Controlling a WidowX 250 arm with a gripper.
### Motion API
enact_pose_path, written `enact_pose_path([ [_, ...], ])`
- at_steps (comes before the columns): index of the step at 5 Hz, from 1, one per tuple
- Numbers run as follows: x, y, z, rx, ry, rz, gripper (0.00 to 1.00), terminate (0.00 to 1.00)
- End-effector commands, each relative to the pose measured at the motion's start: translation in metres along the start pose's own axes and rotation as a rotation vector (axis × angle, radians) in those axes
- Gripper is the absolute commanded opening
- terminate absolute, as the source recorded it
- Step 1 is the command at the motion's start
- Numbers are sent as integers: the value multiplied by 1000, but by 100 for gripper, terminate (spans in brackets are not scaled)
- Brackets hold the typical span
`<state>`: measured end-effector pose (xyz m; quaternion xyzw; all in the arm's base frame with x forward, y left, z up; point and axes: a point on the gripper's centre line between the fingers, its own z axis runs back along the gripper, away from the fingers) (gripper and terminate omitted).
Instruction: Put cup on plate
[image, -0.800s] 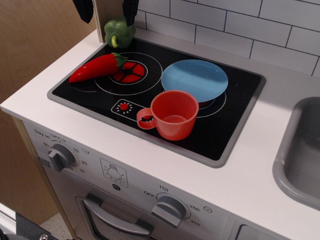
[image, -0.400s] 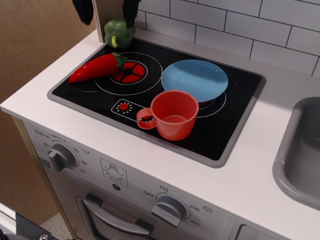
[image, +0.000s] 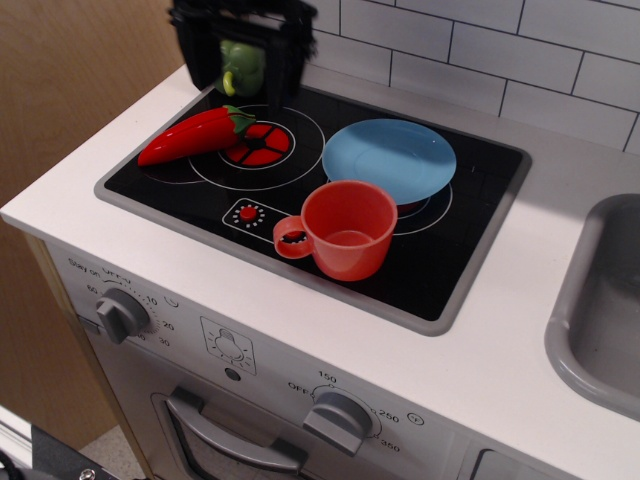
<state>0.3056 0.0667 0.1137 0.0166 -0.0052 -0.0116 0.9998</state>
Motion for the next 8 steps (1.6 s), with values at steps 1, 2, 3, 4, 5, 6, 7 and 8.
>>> enact_pose_path([
  [1,-27,-13,8,-50,9,-467,100,0],
  [2,-40,-10,2,-58,-64,-595,100,0],
  [3,-50,-13,-3,-56,-80,-665,100,0],
  [4,-55,-26,-11,-41,-124,-694,100,0],
  [5,-57,-35,-20,-27,-140,-703,100,0],
  [6,-56,-45,-29,-18,-150,-705,100,0],
  [7,-55,-51,-36,-12,-153,-711,100,0],
  [8,-55,-53,-42,-12,-153,-715,0,0],
])
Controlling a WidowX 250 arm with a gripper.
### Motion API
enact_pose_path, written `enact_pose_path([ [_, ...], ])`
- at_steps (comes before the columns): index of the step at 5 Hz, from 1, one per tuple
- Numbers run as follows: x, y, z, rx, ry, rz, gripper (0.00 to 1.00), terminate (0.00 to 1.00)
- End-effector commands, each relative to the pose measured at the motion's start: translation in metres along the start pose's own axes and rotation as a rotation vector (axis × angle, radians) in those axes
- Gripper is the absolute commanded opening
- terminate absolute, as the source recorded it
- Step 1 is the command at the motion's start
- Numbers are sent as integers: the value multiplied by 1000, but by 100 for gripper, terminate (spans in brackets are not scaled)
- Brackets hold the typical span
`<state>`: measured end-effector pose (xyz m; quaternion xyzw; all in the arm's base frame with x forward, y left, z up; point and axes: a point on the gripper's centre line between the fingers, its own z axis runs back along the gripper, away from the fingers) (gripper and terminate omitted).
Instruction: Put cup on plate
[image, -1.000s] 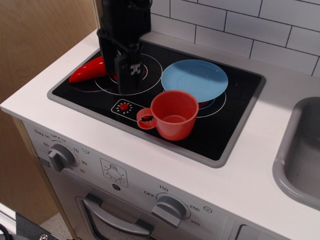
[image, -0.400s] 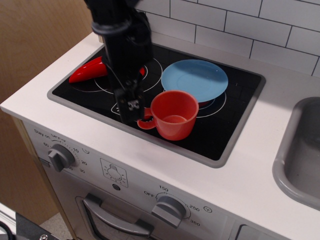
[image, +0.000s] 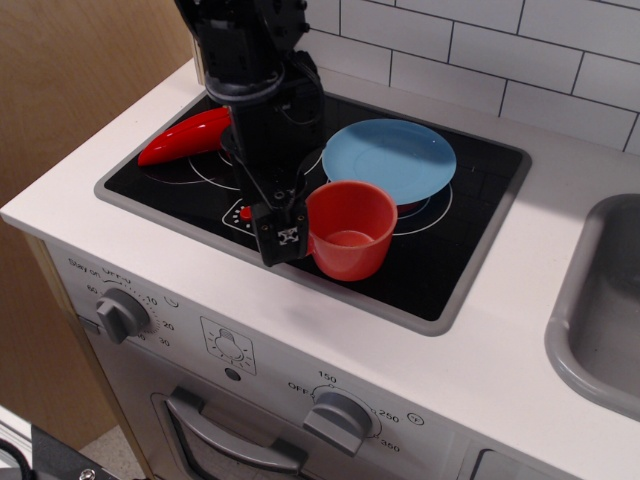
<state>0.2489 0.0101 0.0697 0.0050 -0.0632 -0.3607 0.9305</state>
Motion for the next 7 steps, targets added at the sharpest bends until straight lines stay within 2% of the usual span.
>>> enact_pose_path([
  [1,-1,7,-1,11,-11,13,0,0],
  [2,0,9,-2,10,-11,43,0,0],
  [4,5,12,20,-9,-20,213,0,0],
  [5,15,19,24,15,-19,336,0,0],
  [7,40,39,15,97,-45,601,0,0],
])
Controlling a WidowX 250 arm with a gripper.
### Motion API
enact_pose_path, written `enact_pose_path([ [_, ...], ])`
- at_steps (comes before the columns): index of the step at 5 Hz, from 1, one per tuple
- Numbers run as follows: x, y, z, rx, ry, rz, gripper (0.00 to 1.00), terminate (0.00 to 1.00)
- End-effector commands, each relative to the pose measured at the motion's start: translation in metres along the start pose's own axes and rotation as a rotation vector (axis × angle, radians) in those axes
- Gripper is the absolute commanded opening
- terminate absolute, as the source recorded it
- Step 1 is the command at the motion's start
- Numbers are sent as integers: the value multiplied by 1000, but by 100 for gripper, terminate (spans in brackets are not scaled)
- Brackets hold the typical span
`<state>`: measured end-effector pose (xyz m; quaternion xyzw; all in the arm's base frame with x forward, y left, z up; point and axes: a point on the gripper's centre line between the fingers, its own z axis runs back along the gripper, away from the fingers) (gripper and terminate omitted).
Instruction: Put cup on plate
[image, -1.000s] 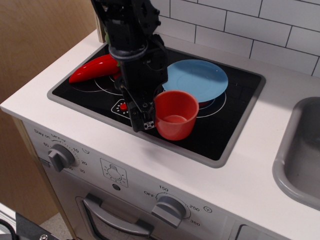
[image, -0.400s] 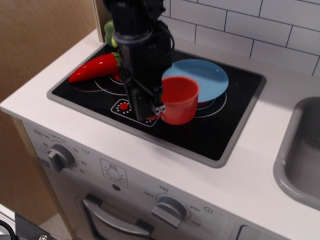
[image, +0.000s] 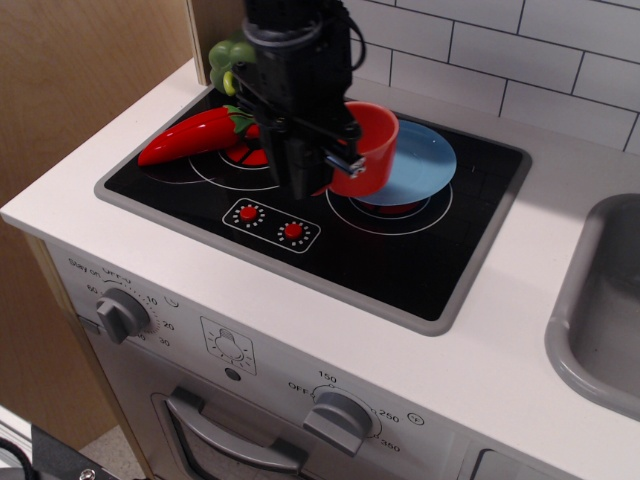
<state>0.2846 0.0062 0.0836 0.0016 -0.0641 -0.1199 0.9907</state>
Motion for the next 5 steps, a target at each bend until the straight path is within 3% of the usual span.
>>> enact_pose_path([
  [1,32,16,0,44,-66,145,0,0],
  [4,40,13,-5,76,-85,168,0,0],
  [5,40,13,-4,77,-90,199,100,0],
])
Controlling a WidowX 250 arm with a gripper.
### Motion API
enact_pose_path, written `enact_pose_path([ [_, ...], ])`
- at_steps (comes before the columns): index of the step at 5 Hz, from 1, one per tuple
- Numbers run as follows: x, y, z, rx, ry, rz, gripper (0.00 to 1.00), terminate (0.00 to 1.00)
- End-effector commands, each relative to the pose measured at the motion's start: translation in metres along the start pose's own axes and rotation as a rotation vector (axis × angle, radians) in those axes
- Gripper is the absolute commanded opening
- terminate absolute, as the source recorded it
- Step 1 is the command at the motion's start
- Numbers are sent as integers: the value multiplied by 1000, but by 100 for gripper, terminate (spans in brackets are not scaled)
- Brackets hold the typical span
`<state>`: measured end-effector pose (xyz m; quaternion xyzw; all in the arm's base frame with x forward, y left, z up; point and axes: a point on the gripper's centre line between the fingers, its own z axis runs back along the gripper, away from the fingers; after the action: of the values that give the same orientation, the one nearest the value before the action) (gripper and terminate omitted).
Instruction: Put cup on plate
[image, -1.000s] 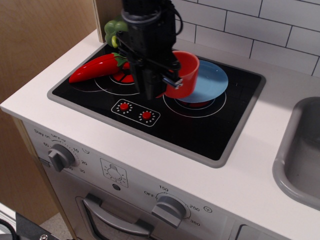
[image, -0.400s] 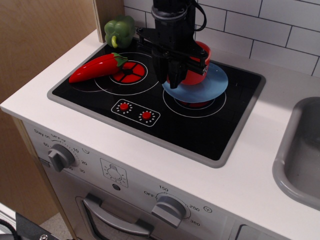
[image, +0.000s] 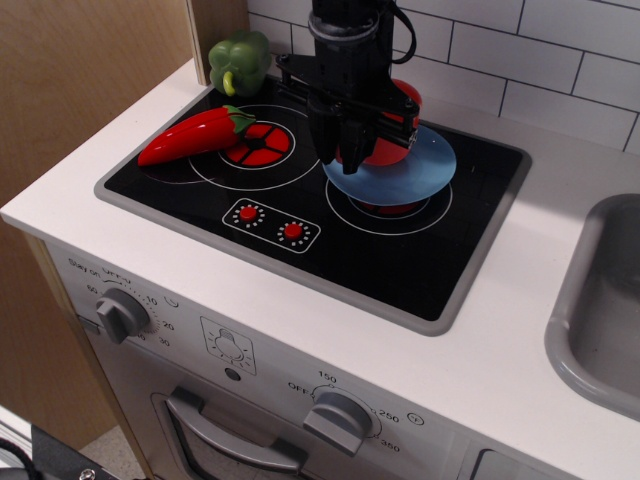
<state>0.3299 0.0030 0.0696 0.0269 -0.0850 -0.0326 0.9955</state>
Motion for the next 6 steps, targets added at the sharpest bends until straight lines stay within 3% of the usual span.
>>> enact_pose_path([
  [1,0,8,21,5,-50,53,100,0],
  [3,-14,11,49,-63,-16,55,100,0],
  [5,-41,11,54,-40,9,3,100,0],
  [6,-41,11,54,-40,9,3,100,0],
])
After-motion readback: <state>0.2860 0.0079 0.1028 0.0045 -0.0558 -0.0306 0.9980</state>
